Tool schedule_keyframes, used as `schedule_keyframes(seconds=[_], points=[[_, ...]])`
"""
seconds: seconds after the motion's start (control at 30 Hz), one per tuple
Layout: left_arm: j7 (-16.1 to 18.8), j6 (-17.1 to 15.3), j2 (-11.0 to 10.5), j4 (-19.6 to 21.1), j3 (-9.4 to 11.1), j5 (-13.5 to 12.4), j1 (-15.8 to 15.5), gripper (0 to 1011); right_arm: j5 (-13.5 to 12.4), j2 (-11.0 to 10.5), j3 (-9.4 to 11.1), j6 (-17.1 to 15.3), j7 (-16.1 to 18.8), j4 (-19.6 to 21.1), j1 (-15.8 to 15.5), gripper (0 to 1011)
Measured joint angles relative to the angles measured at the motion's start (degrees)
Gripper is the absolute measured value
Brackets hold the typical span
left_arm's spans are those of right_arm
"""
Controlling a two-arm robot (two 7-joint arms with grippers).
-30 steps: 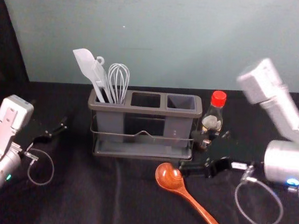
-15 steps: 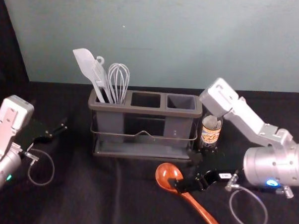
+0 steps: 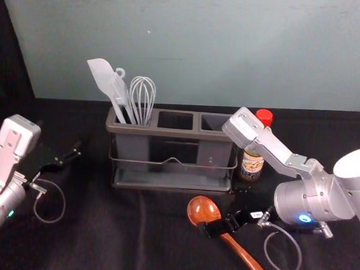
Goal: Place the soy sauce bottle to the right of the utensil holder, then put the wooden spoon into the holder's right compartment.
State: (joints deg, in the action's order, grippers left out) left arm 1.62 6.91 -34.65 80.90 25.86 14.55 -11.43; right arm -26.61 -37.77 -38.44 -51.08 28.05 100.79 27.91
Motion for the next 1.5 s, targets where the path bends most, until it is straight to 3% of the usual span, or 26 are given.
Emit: schedule_keyframes(seconds=[0.23, 0.6, 1.5], points=[[0.0, 0.0, 0.0, 0.0, 0.0, 0.0, 0.0, 1011, 1.96, 2.91, -1.77, -0.12, 0.4, -5.26, 1.9, 1003], [0.0, 0.0, 0.0, 0.0, 0.0, 0.0, 0.0, 1011, 4.63, 5.5, -2.99, -0.29, 0.85, -9.32, 3.29, 1003], [0.0, 0.0, 0.0, 0.0, 0.0, 0.0, 0.0, 1011, 8.68, 9.2, -2.66, 0.66, 1.92, -13.42, 3.38, 1002]])
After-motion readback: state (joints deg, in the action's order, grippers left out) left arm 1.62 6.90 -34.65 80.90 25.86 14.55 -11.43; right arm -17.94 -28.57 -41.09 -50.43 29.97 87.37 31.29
